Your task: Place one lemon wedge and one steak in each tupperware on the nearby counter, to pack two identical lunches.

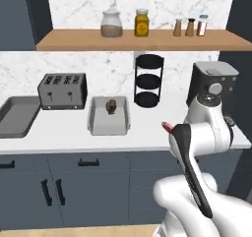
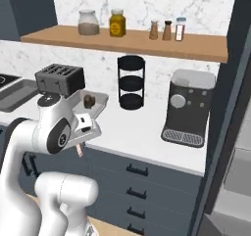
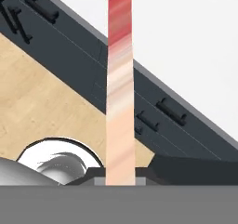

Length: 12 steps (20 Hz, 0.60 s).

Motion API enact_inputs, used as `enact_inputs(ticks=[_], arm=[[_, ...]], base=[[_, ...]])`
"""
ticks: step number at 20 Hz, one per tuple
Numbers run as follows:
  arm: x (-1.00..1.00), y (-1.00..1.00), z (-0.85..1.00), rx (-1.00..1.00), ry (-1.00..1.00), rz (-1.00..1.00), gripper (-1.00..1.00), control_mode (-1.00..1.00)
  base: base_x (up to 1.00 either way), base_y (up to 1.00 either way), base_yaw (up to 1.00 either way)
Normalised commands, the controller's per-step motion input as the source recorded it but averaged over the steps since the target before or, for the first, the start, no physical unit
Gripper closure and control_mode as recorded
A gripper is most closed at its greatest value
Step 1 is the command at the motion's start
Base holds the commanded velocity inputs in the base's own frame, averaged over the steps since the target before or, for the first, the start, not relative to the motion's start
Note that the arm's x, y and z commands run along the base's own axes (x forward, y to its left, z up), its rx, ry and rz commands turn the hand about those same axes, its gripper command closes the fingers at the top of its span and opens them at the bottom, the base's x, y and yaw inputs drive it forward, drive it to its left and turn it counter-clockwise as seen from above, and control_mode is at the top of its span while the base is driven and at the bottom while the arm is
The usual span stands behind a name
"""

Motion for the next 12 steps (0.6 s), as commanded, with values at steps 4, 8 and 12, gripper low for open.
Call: enact_inputs(ticks=[4,8,12], arm=[[0.00,0.00,0.00,0.00,0.00,0.00,1.00,1.00],[0.00,0.00,0.00,0.00,0.00,0.00,1.00,1.00],[0.00,0.00,0.00,0.00,0.00,0.00,1.00,1.00]], base=[[0.62,1.00,0.00],[0.53,1.00,0.00],[0.70,1.00,0.00]])
